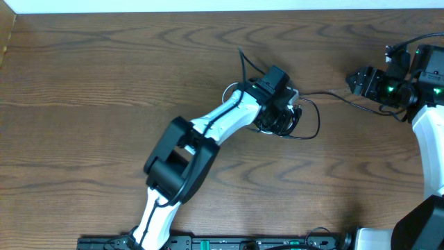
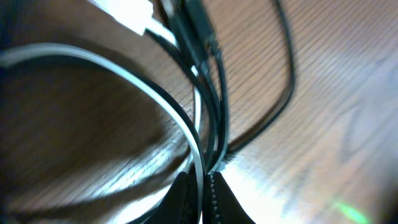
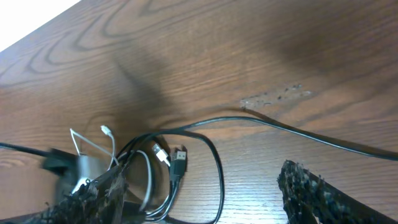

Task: Untangle cables

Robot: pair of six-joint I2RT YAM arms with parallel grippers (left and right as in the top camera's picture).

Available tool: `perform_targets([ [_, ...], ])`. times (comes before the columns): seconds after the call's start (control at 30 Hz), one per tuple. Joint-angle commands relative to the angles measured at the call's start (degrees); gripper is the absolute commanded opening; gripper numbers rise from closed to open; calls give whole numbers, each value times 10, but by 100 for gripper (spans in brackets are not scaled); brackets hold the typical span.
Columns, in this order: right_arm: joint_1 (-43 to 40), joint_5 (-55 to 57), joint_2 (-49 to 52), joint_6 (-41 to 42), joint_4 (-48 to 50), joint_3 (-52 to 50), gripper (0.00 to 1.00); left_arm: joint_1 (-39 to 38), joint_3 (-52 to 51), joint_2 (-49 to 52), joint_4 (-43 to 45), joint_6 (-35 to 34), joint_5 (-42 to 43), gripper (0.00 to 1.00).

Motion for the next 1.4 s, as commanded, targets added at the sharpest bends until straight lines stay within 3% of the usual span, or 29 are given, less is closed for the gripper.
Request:
perform_targets([
  [0.0, 11, 2, 2, -11, -1, -3, 75, 18, 24, -74, -3, -55, -3, 8],
  [0.2, 26, 2, 2, -11, 3, -3, 76, 51, 24, -150, -1, -146, -3, 8],
  [0.43, 46, -29, 2, -10, 16, -3, 79, 78, 24, -208, 5, -195, -3, 8],
  [0.77, 132, -71, 2, -11, 45, -3, 80, 94, 24, -227, 65, -308, -3, 8],
  [1.07, 190, -71, 14, -11, 79, -3, 80, 130, 24, -227, 62, -448, -59, 7],
  [1.3, 215, -82, 49, -10, 106, -3, 80, 132, 24, -227, 38, -457, -81, 8],
  [1.37, 215, -81, 55, -11, 106, -3, 79, 132, 23, -226, 17, -432, -83, 8],
])
